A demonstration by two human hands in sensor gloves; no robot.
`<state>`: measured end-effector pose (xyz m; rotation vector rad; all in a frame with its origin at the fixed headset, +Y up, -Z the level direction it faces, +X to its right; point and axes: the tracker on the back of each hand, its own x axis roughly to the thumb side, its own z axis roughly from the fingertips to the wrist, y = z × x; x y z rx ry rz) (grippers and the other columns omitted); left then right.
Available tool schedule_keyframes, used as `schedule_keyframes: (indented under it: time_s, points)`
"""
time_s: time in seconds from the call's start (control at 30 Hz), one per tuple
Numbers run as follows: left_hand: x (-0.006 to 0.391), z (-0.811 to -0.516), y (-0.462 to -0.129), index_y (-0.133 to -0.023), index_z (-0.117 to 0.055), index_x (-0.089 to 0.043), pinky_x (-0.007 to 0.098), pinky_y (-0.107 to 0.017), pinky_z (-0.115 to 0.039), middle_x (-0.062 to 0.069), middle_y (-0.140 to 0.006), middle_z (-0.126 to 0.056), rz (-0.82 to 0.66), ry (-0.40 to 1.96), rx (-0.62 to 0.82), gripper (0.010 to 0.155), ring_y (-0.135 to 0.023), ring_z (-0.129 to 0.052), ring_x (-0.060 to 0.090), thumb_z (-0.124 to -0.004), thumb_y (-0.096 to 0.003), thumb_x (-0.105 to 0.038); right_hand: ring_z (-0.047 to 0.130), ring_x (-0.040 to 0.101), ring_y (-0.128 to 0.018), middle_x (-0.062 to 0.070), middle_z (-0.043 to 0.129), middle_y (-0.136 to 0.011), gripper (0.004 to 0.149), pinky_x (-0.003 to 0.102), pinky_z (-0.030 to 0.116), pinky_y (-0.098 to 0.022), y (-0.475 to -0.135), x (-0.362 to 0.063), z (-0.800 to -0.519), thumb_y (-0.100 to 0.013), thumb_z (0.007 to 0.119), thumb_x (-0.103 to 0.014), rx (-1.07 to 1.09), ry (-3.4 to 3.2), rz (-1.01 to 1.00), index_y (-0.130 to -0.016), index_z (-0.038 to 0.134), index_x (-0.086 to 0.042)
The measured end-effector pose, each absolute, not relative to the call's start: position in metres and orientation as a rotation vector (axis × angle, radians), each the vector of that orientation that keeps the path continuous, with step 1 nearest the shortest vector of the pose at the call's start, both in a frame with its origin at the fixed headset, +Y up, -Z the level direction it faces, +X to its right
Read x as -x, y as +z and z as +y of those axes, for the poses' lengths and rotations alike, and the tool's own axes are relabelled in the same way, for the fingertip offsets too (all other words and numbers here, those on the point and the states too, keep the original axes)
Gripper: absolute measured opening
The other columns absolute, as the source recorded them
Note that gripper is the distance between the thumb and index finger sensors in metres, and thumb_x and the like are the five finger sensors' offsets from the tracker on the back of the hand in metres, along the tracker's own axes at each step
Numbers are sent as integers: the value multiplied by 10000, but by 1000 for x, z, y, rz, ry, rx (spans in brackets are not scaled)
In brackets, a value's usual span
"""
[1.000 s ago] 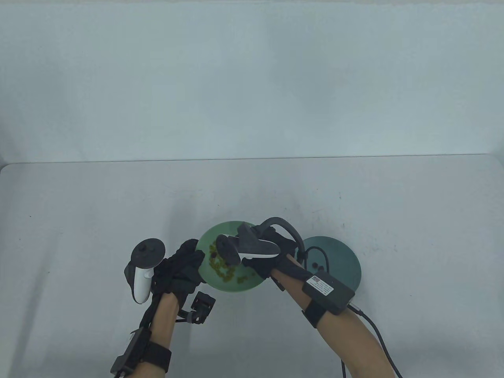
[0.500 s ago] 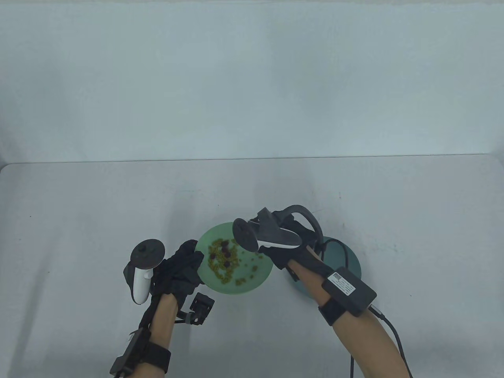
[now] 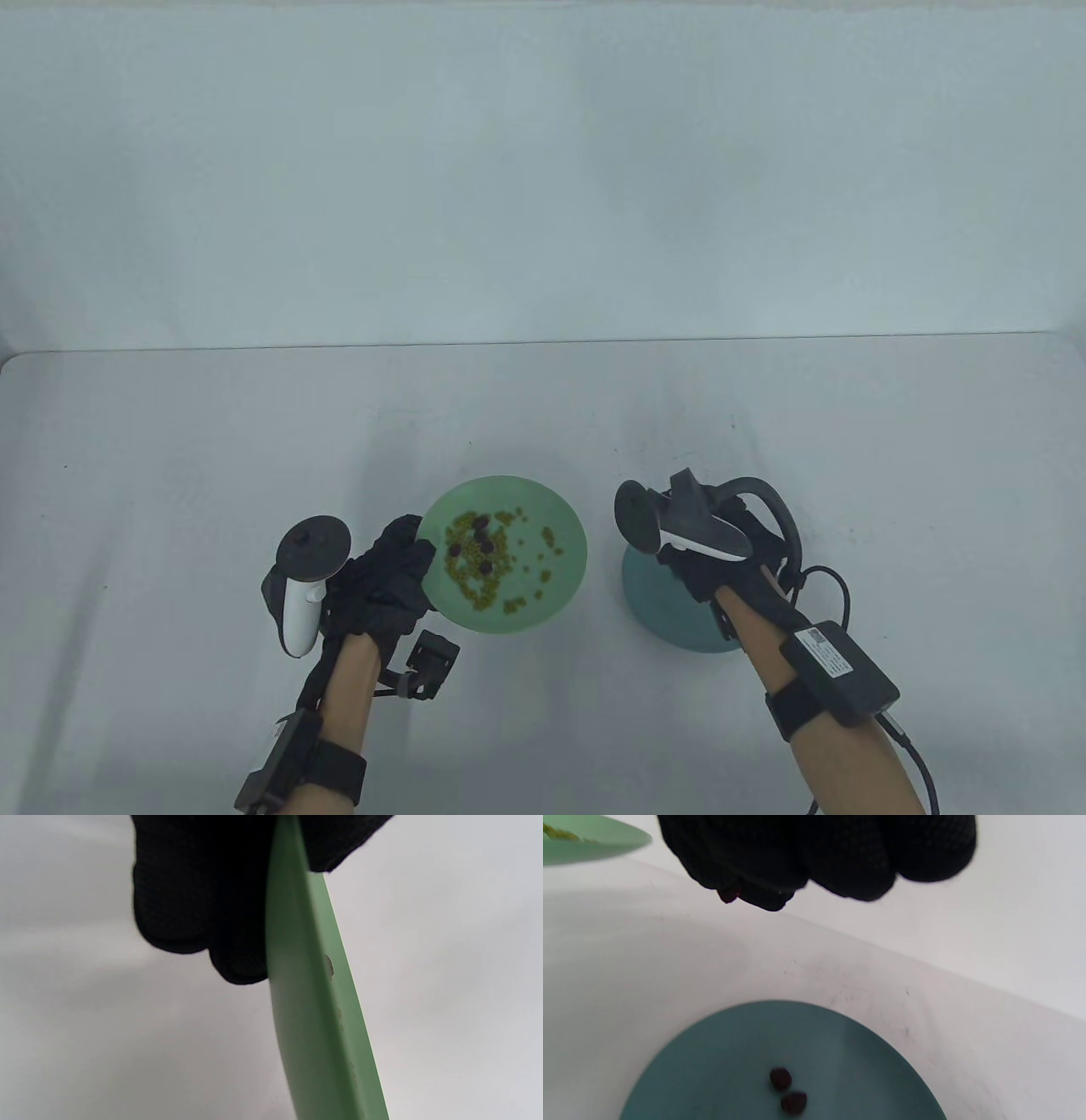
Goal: Pick cranberries with hand pinch into plate
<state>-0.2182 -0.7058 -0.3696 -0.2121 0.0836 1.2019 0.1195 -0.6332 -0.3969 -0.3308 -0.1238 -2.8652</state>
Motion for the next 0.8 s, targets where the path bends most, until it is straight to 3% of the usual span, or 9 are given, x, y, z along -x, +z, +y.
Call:
schedule_keyframes:
  time_s: [0.43, 0.8]
  points:
    - [217, -706, -369, -1085, -506, 3, 371, -461, -932, 186, -881, -815, 72, 1205, 210, 571, -562, -1082, 228, -681, -589, -219, 941, 54, -316, -140, 909, -402, 438, 310, 874, -337, -396, -155, -698, -520, 759, -471, 180, -2875, -358, -862, 856, -215]
    - [216, -707, -369, -1084, -507, 5, 369, -460, -933, 186, -880, -816, 68, 1196, 210, 571, -560, -1082, 228, -681, -588, -219, 941, 50, -319, -141, 906, -408, 445, 309, 873, -337, -397, -159, -721, -520, 756, -478, 146, -2855, -440, -858, 861, -208]
